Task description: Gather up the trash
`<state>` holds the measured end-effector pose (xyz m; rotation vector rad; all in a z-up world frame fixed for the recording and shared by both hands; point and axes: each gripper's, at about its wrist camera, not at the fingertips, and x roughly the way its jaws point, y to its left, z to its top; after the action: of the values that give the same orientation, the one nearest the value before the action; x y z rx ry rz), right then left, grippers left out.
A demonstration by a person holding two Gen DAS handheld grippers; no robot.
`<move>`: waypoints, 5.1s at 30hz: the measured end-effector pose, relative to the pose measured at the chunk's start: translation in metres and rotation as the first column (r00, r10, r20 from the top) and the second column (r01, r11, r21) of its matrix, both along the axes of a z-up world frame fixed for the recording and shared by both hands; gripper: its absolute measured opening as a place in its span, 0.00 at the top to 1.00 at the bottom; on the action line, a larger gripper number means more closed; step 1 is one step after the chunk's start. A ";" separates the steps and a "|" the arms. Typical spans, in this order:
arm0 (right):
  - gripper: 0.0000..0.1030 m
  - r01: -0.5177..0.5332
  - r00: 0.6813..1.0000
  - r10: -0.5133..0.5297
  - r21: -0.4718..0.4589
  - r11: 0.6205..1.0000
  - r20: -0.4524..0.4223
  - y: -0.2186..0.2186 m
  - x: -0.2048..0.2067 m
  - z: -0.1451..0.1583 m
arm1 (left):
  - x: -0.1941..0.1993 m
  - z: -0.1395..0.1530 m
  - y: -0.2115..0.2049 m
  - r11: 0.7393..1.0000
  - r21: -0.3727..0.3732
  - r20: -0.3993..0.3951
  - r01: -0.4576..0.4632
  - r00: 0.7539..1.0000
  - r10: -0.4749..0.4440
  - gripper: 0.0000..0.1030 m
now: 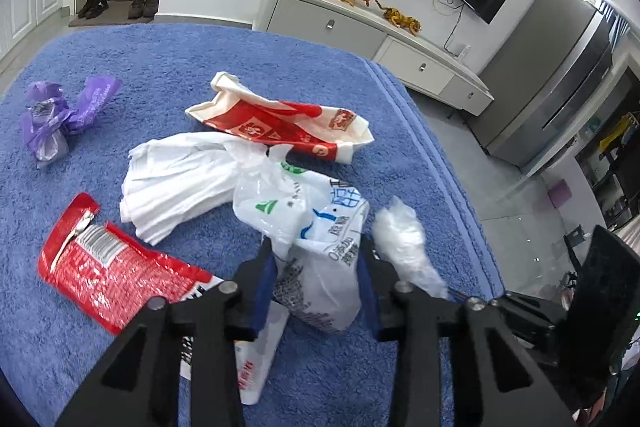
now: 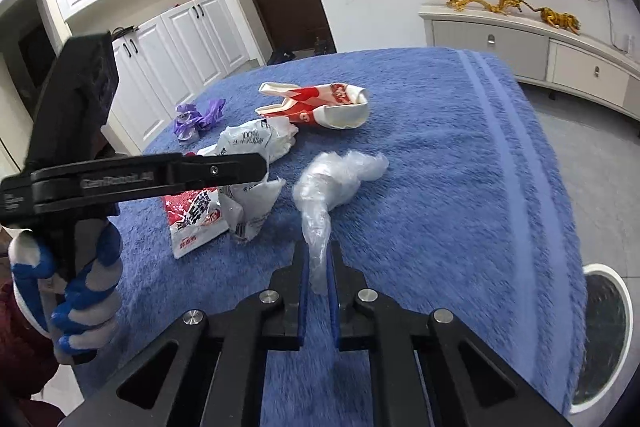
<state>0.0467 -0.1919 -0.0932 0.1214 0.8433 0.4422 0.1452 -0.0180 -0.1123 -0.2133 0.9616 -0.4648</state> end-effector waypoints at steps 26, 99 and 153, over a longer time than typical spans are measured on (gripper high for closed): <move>0.93 0.102 0.991 -0.098 -0.043 0.994 0.093 -0.024 -0.110 0.054 | -0.155 0.083 -0.026 0.985 0.174 0.371 -0.002 0.926 -0.064 0.71; 0.58 0.839 0.540 -0.830 0.017 0.543 -0.141 -0.418 -0.155 -0.120 | -0.041 -0.030 -0.415 0.802 0.135 0.016 0.581 0.808 -0.588 0.50; 0.80 0.874 0.393 -0.877 -0.184 0.450 -0.275 -0.416 -0.215 -0.217 | -0.020 0.033 -0.202 0.979 0.052 0.061 0.198 0.978 -0.201 0.50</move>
<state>-0.1681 -0.6078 -0.3102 0.6323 0.9877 -0.6463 0.1249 -0.2199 -0.0790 -0.0595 0.9319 -0.6295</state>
